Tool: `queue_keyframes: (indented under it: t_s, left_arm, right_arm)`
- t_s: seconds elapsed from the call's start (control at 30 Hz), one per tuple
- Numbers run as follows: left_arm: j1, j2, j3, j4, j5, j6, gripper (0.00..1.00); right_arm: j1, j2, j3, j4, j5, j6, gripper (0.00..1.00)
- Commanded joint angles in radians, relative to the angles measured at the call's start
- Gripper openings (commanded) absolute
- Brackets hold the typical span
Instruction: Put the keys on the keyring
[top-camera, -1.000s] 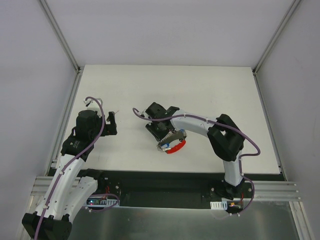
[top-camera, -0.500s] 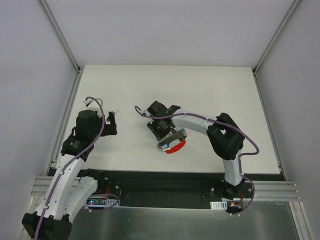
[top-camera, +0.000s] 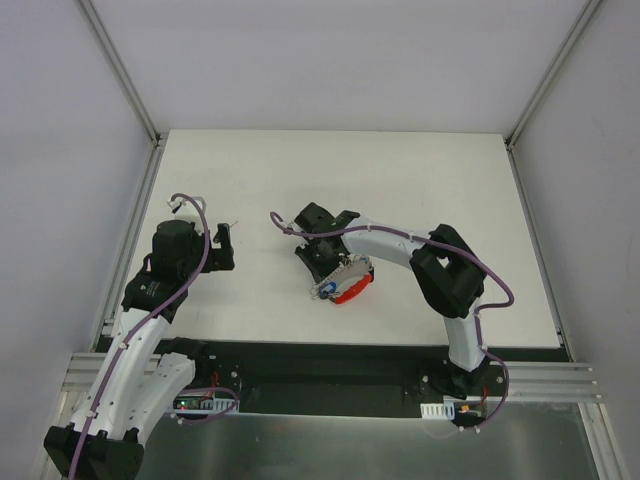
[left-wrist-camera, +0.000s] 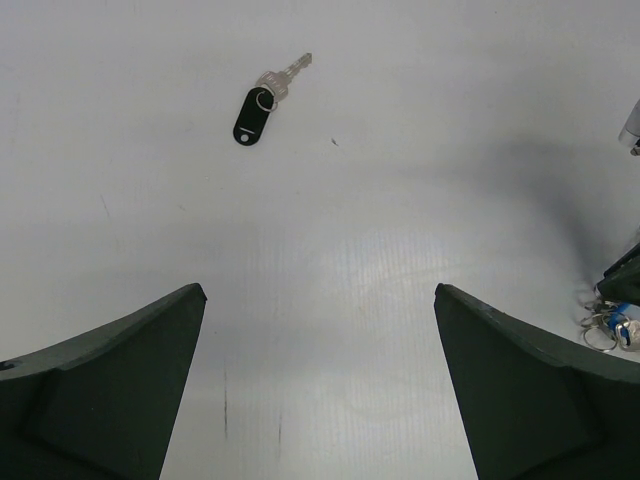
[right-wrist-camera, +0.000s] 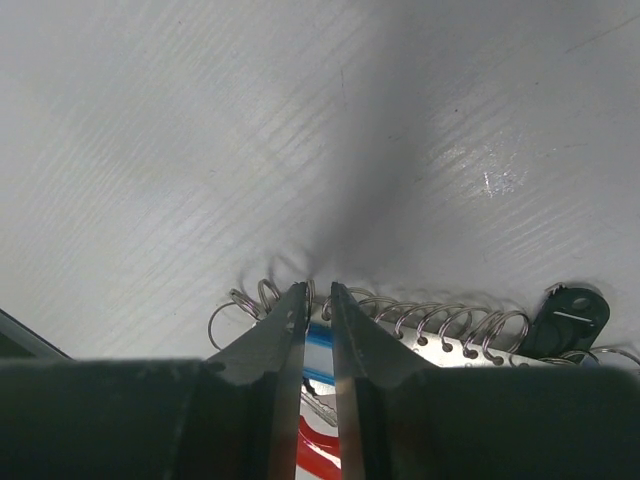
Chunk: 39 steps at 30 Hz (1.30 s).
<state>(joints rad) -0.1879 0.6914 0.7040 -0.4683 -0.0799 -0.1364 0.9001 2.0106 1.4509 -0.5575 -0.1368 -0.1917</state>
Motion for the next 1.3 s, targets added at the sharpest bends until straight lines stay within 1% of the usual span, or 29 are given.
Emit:
queue_keyframes:
  t_s: [0.0,0.07,0.1,0.2,0.23,0.33,0.43,0.53,0.57,0.67,0.7,0.77,0.8,0.9,0.93,1.07,1.17,1.27]
  left_arm:
    - [0.005,-0.006,-0.014,0.025,0.015,0.021,0.99]
    - [0.005,-0.007,-0.012,0.026,0.015,0.021,0.99]
    - [0.005,-0.006,-0.012,0.025,0.017,0.021,0.99]
    - [0.005,-0.006,-0.012,0.025,0.023,0.021,0.99]
    - [0.005,-0.007,-0.012,0.026,0.031,0.023,0.99]
    - [0.005,-0.007,-0.011,0.028,0.058,0.031,0.99]
    - [0.005,-0.009,-0.008,0.034,0.121,0.052,0.99]
    - [0.005,-0.013,-0.012,0.055,0.225,0.075,0.99]
    - [0.005,-0.018,-0.015,0.066,0.291,0.086,0.99]
    - [0.005,-0.024,-0.027,0.112,0.403,0.104,0.99]
    - [0.005,-0.026,-0.040,0.126,0.478,0.109,0.99]
    - [0.005,-0.013,-0.049,0.164,0.541,0.118,0.99]
    - [0.005,-0.009,-0.054,0.177,0.607,0.121,0.99]
    - [0.004,0.025,-0.057,0.207,0.686,0.121,0.98]
    - [0.002,0.037,-0.057,0.212,0.733,0.123,0.98]
    - [-0.019,0.045,-0.077,0.263,0.810,0.127,0.97]
    - [-0.073,0.033,-0.107,0.313,0.839,0.127,0.95]
    - [-0.134,0.025,-0.127,0.367,0.853,0.156,0.91]
  right_arm:
    - [-0.001,-0.019,-0.006,-0.021,-0.014,0.015,0.17]
    - [-0.001,-0.035,-0.011,-0.025,-0.017,0.015,0.15]
    - [0.000,-0.041,-0.018,-0.024,-0.018,0.015,0.10]
    - [-0.001,-0.068,-0.033,-0.018,-0.007,0.012,0.02]
    - [0.000,-0.082,-0.043,-0.015,-0.003,0.009,0.01]
    - [0.000,-0.120,-0.067,0.008,0.000,0.003,0.01]
    - [-0.001,-0.163,-0.092,0.047,-0.003,-0.011,0.01]
    - [0.000,-0.208,-0.132,0.093,-0.015,-0.035,0.01]
    - [-0.001,-0.222,-0.153,0.105,-0.021,-0.052,0.01]
    - [0.000,-0.279,-0.217,0.165,-0.047,-0.074,0.01]
    - [0.000,-0.309,-0.234,0.200,-0.063,-0.092,0.01]
    - [-0.001,-0.343,-0.270,0.231,-0.076,-0.113,0.01]
    - [0.000,-0.372,-0.297,0.257,-0.090,-0.139,0.01]
    - [-0.001,-0.420,-0.355,0.304,-0.118,-0.187,0.01]
    - [-0.001,-0.432,-0.368,0.318,-0.129,-0.199,0.01]
    - [-0.001,-0.449,-0.391,0.332,-0.179,-0.248,0.01]
    - [-0.001,-0.499,-0.429,0.360,-0.219,-0.273,0.02]
    - [-0.001,-0.584,-0.461,0.384,-0.237,-0.308,0.02]
